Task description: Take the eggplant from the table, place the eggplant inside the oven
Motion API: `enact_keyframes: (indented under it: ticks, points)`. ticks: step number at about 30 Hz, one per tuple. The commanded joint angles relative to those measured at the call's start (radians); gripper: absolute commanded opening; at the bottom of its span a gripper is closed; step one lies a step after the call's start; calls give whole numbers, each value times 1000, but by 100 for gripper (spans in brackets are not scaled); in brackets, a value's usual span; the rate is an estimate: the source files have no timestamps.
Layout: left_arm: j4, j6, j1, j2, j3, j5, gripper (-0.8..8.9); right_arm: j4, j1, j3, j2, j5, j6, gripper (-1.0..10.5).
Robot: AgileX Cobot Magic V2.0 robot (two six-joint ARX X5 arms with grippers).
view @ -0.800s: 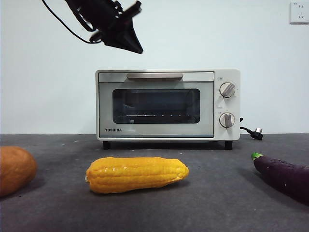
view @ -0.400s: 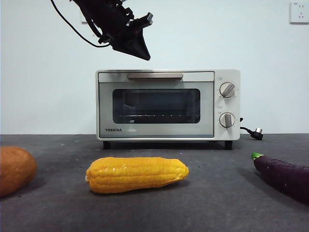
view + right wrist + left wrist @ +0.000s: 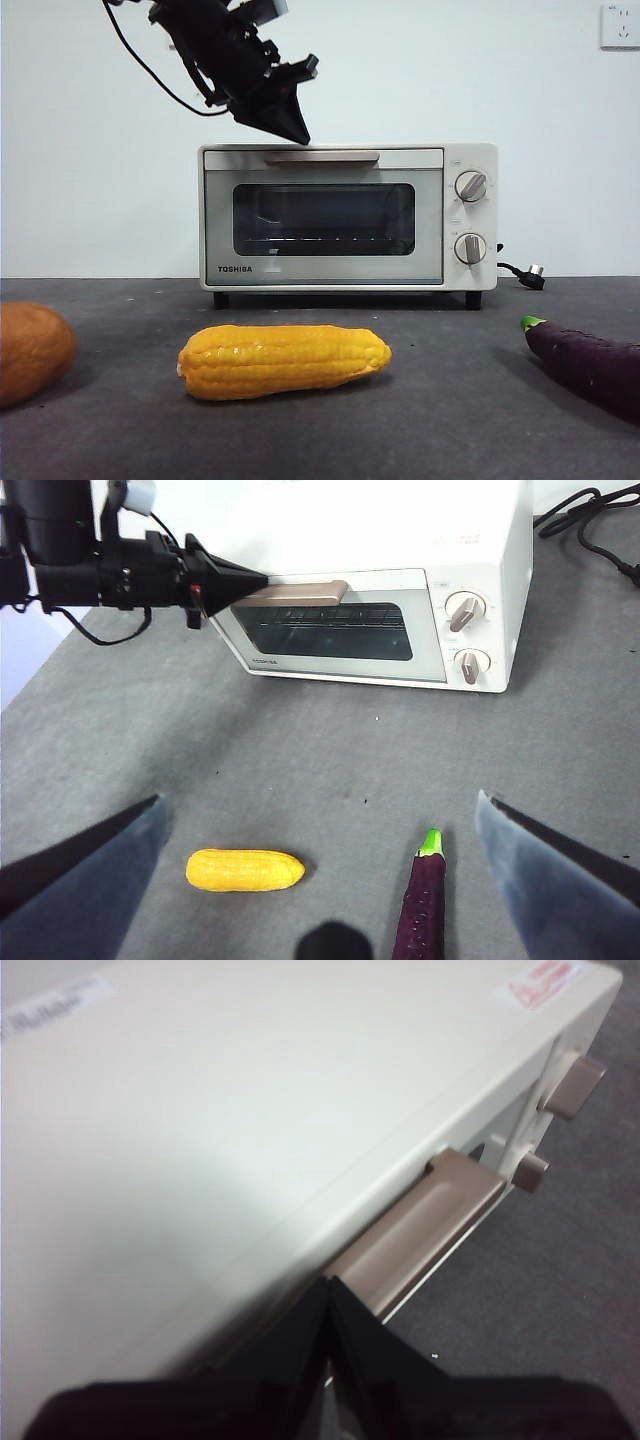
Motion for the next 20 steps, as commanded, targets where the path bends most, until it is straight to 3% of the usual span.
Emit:
enact_keyframes:
  ticks: [1, 14, 20]
  points:
    - [10, 20, -2, 23, 1, -1, -6, 1, 2, 6, -2, -2, -4, 602]
    - [16, 34, -2, 58, 1, 2, -6, -6, 2, 6, -2, -2, -5, 599]
    - [-50, 34, -12, 101, 1, 39, -6, -5, 2, 6, 0, -2, -5, 599]
